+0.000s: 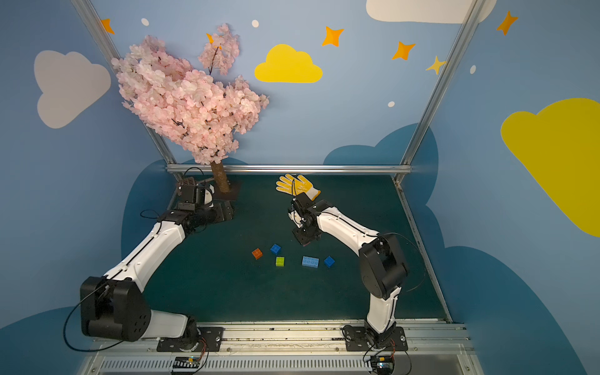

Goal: Assemble the letter y with lego
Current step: Pick up the lego brick from the center of the board, then adjust the lego brick at the center of the board.

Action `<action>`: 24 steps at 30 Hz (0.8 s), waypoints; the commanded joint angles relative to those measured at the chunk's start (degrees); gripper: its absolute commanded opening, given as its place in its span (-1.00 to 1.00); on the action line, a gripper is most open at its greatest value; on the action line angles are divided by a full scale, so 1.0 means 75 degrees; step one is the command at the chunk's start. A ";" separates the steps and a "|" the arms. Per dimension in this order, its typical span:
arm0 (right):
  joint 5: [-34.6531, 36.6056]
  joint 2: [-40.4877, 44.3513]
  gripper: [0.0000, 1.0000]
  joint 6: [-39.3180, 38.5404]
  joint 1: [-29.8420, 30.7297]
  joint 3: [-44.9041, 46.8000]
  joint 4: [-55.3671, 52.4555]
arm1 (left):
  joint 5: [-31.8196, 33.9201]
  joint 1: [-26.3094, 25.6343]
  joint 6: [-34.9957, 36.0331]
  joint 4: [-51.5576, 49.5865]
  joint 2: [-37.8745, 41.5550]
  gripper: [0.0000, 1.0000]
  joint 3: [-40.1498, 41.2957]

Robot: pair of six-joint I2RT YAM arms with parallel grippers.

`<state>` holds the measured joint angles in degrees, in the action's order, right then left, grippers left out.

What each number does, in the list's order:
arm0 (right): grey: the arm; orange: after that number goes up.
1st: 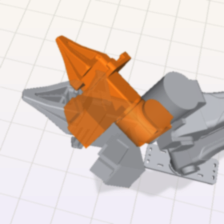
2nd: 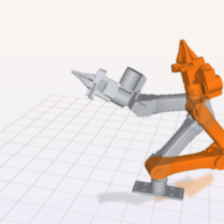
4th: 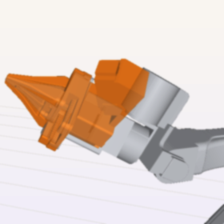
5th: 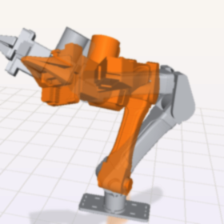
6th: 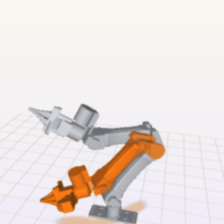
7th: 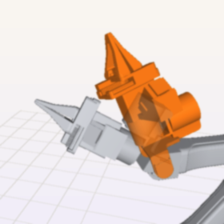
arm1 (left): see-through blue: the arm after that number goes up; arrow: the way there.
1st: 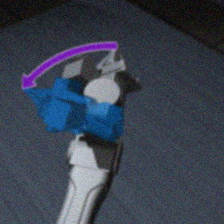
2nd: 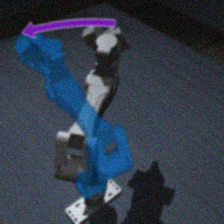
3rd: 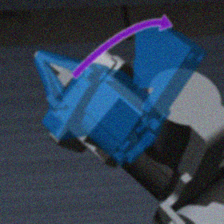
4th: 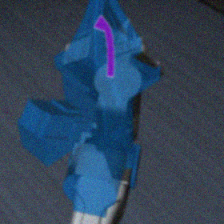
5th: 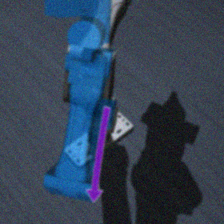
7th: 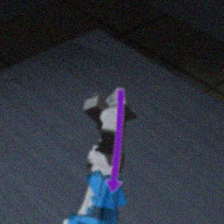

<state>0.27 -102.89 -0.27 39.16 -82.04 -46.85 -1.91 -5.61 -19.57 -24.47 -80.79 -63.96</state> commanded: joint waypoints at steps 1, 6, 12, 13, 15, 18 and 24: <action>-0.0090 0.0551 -0.90 0.0091 0.0159 0.0575 -0.0716 | -0.0038 0.0037 -0.0019 -0.0149 -0.0040 1.00 -0.0154; 0.0071 0.1175 -0.93 0.0871 0.0303 0.1332 -0.1390 | -0.0062 0.0040 -0.0041 -0.0174 -0.0077 1.00 -0.0167; -0.0470 0.1595 -1.00 0.1041 0.0322 0.2387 -0.0890 | -0.0017 0.0044 -0.0056 -0.0190 -0.0110 1.00 -0.0167; -0.0499 0.1523 -1.00 0.1055 0.0319 0.2500 -0.0819 | -0.0009 0.0041 -0.0069 -0.0206 -0.0125 1.00 -0.0168; -0.0481 0.1333 -1.00 0.1113 0.0321 0.2698 -0.0601 | -0.0003 0.0044 -0.0074 -0.0218 -0.0138 1.00 -0.0179; -0.0537 0.1062 -1.00 0.1113 0.0337 0.2824 -0.0219 | 0.0018 0.0037 -0.0067 -0.0220 -0.0136 1.00 -0.0169; -0.0654 0.0498 -1.00 0.0974 0.0586 0.2711 0.0488 | 0.0032 0.0044 -0.0074 -0.0227 -0.0162 1.00 -0.0174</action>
<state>-3.66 -97.27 7.25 42.26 -61.04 -46.54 -1.72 -5.61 -19.79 -24.93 -81.49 -63.96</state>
